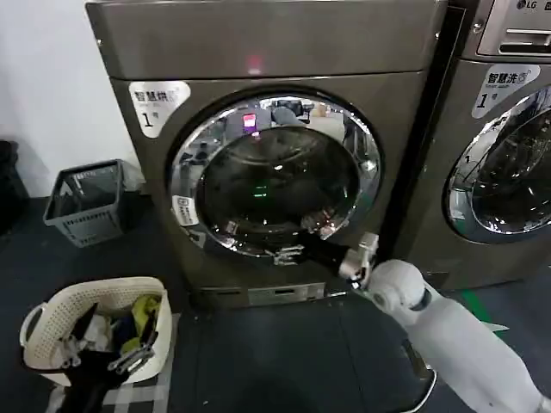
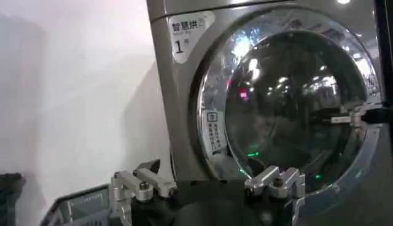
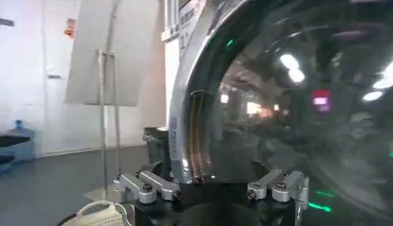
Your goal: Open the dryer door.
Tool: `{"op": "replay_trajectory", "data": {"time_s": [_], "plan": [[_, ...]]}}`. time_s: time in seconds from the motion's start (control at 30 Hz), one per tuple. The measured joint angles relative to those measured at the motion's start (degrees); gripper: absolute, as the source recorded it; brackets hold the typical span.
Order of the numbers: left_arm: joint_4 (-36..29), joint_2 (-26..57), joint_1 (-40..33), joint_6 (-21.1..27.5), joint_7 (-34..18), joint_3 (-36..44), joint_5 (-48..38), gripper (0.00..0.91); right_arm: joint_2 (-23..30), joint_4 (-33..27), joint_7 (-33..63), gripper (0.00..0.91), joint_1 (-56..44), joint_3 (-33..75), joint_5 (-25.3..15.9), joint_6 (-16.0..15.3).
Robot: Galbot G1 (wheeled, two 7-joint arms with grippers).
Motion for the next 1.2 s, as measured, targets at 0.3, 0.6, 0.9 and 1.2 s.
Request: {"op": "replay_trajectory", "data": {"time_s": [0.3,0.6,0.9,1.2], "plan": [[0.0,0.0,-0.1,0.1,0.0,0.0,0.1,0.907,3.2,-4.4,-1.5,0.907,5.5,-5.4,0.1,0.5],[0.0,0.0,-0.1,0.1,0.0,0.0,0.2,0.907,5.8,-7.7,-2.2,0.907,8.8,-8.7,0.2,0.6],[0.0,-0.1,-0.2,0.1,0.0,0.1,0.4,0.907,7.9,-10.7,-2.6,0.907,11.5,-11.3,0.6,0.7],[-0.1,-0.1,-0.2,0.1,0.1,0.1,0.4,0.907,10.4,-13.5,-2.6,0.907,14.2,-13.5,1.4,0.7]]}}
